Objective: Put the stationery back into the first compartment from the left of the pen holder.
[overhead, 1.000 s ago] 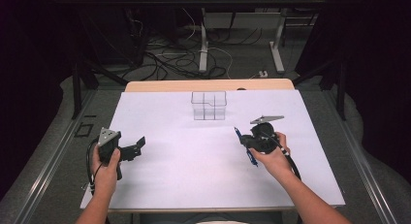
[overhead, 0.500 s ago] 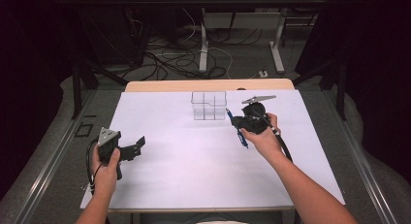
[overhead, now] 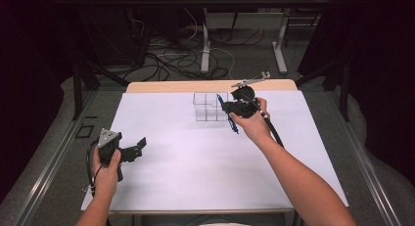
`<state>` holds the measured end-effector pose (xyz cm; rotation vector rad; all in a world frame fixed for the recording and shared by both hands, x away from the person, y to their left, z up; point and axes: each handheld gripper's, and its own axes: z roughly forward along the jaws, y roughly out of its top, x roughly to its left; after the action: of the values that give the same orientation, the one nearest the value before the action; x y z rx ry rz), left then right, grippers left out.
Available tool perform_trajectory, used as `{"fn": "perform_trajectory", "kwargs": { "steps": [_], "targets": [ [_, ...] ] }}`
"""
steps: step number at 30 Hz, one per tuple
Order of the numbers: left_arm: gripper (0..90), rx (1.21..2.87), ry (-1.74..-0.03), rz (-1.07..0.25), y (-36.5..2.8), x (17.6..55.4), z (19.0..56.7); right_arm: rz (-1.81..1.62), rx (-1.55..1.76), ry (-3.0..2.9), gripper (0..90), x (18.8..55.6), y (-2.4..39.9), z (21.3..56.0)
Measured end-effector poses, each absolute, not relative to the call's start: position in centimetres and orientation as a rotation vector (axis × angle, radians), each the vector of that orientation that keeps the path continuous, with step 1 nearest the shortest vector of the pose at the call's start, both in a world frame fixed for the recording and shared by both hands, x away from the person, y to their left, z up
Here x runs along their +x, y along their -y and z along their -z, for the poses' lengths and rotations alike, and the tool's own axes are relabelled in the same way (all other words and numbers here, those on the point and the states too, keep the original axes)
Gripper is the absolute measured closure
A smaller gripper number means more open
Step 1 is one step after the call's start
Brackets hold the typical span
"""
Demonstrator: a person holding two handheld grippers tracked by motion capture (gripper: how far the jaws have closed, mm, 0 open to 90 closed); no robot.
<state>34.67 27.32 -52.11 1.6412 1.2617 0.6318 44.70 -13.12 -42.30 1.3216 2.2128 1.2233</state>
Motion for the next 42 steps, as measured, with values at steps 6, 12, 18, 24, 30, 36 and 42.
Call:
{"fn": "perform_trajectory", "kwargs": {
  "steps": [6, 12, 18, 24, 30, 36, 42],
  "targets": [
    [0.6, 1.636, -1.264, -0.631, -27.4, 34.6, 52.1, -1.221, 1.312, -2.213, 79.9, 46.1, 11.7, 41.7],
    [0.5, 1.631, -1.263, -0.625, -27.4, 34.6, 52.0, -1.221, 1.320, -2.203, 80.0, 47.2, 10.3, 41.3],
    [0.6, 1.619, -1.266, -0.629, -27.6, 34.6, 52.1, -1.217, 1.311, -2.185, 79.9, 48.3, 9.2, 41.2],
    [0.6, 1.621, -1.269, -0.629, -27.8, 34.6, 52.0, -1.213, 1.328, -2.165, 79.9, 49.6, 8.4, 41.2],
    [0.6, 1.613, -1.275, -0.626, -27.9, 34.5, 52.0, -1.210, 1.335, -2.136, 79.9, 50.9, 7.8, 41.2],
    [0.6, 1.610, -1.279, -0.614, -27.9, 34.5, 52.1, -1.201, 1.333, -2.103, 79.9, 52.1, 7.3, 41.3],
    [0.6, 1.597, -1.282, -0.617, -28.0, 34.4, 52.1, -1.185, 1.317, -2.076, 80.0, 53.0, 6.7, 41.8]
  ]
}}
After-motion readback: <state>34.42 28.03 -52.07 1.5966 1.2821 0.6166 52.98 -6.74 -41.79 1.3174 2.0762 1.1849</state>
